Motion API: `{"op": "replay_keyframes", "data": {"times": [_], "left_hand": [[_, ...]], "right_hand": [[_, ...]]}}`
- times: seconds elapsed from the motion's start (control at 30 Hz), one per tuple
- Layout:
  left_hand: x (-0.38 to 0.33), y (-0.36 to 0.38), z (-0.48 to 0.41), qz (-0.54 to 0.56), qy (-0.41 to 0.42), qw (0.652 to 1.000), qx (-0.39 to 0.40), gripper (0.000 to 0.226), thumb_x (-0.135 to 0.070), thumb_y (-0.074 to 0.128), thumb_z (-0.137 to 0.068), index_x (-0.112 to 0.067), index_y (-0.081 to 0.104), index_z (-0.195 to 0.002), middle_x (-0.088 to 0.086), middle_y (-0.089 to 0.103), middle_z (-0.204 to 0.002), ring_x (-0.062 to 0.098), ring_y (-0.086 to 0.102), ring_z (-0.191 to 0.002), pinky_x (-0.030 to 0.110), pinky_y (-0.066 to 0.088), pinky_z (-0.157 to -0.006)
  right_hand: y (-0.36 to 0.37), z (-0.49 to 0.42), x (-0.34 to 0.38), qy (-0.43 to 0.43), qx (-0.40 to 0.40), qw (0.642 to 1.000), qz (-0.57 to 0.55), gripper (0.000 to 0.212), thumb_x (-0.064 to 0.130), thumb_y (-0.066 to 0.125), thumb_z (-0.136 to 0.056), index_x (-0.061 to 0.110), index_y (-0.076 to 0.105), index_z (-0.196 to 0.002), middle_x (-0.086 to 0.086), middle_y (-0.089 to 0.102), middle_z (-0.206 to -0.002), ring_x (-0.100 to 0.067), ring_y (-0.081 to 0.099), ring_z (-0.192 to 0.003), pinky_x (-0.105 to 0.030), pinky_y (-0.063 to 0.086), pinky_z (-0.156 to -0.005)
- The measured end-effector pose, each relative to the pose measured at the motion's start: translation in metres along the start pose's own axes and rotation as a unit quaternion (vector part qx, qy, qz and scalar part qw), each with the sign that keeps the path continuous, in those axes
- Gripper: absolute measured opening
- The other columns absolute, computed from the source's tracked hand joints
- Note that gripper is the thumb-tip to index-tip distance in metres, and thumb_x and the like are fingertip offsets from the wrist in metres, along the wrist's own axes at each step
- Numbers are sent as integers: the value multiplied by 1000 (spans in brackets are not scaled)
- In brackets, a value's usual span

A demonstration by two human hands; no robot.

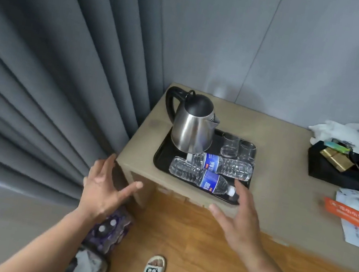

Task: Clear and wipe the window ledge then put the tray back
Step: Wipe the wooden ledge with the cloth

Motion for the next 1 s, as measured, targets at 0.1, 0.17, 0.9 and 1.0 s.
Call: {"op": "replay_keyframes", "data": {"times": [0.1,0.17,0.9,1.0], "left_hand": [[12,-17,61,8,-11,1000,-7,128,-102,43,-61,-21,28,-159,9,45,-149,30,41,-140,55,37,-114],[21,-28,101,19,-23,999,-14,127,-100,46,-63,-20,26,-160,7,39,-157,27,37,-145,51,34,-118],[173,-149,509,83,-283,933,-205,133,-91,56,-57,-18,20,-162,0,22,-168,15,21,-154,28,17,-122],[191,-151,574,91,-301,921,-230,134,-93,55,-57,-18,19,-162,-1,22,-168,14,20,-154,29,17,-122]], "right_hand": [[15,32,21,-42,65,997,-1,110,87,57,-72,23,33,-157,4,39,-158,-9,38,-143,-29,31,-115],[26,54,35,-64,104,992,-5,114,94,53,-69,23,34,-157,4,40,-158,-8,38,-143,-28,30,-116],[160,304,192,-300,397,867,12,97,70,65,-78,26,33,-158,9,40,-158,5,38,-131,-13,30,-105],[172,355,198,-317,416,852,24,103,77,59,-73,25,34,-158,8,41,-158,-5,40,-140,-26,34,-114]]}}
Point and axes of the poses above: each hand's wrist, its own z-axis away from the middle knuckle, its own y-axis out of the palm, x = y × z, the point moved 8 cm from there along -z, towards the middle knuckle
